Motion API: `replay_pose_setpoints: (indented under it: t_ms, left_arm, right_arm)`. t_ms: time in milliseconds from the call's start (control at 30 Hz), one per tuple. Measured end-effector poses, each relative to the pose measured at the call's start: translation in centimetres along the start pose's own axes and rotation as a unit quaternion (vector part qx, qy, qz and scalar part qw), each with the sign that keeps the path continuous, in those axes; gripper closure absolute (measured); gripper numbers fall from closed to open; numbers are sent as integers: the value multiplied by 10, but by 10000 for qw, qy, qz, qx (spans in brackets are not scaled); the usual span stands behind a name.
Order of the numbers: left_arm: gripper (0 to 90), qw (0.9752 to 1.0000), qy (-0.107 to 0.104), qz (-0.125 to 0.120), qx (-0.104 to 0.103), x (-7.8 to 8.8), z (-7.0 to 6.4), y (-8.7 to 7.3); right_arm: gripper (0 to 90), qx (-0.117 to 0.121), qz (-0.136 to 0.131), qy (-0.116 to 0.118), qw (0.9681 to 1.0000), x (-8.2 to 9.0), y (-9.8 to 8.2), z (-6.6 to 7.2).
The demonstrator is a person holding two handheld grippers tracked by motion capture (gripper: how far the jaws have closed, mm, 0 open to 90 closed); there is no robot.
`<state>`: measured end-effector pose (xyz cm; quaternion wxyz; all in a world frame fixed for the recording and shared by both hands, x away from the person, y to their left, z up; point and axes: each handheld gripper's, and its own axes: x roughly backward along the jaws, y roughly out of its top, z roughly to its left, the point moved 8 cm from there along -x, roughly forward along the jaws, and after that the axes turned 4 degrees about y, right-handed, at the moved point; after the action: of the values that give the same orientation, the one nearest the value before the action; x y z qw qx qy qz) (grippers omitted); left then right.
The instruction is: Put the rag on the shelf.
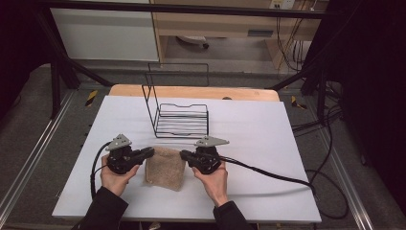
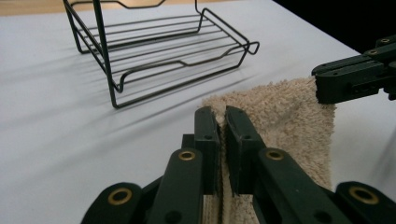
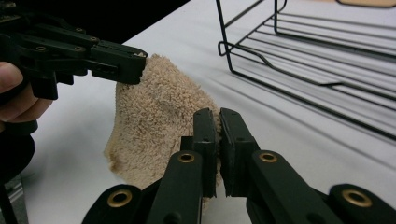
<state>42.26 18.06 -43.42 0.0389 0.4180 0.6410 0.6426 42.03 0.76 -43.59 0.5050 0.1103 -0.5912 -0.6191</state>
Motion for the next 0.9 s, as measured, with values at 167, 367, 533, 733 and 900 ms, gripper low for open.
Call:
replay_pose_setpoints:
  t_ms: [167,367,533,733,900]
  left_arm:
    - [840,9998,53,-185,-72,7,-3,7]
    - [840,9984,127,-511,-209,19,-12,18]
    - [840,9976,156,-646,-206,24,-15,24]
    - [840,9969,177,-752,-159,30,-17,30]
    - [839,9966,172,-796,-138,32,-18,34]
  right_arm:
    - [863,259,-139,-2,9996,7,10,6]
    - [863,446,-318,0,9985,16,20,10]
    - [863,592,-425,20,9973,23,27,14]
    - [862,664,-551,58,9963,28,33,19]
    - [862,693,-611,94,9957,32,38,20]
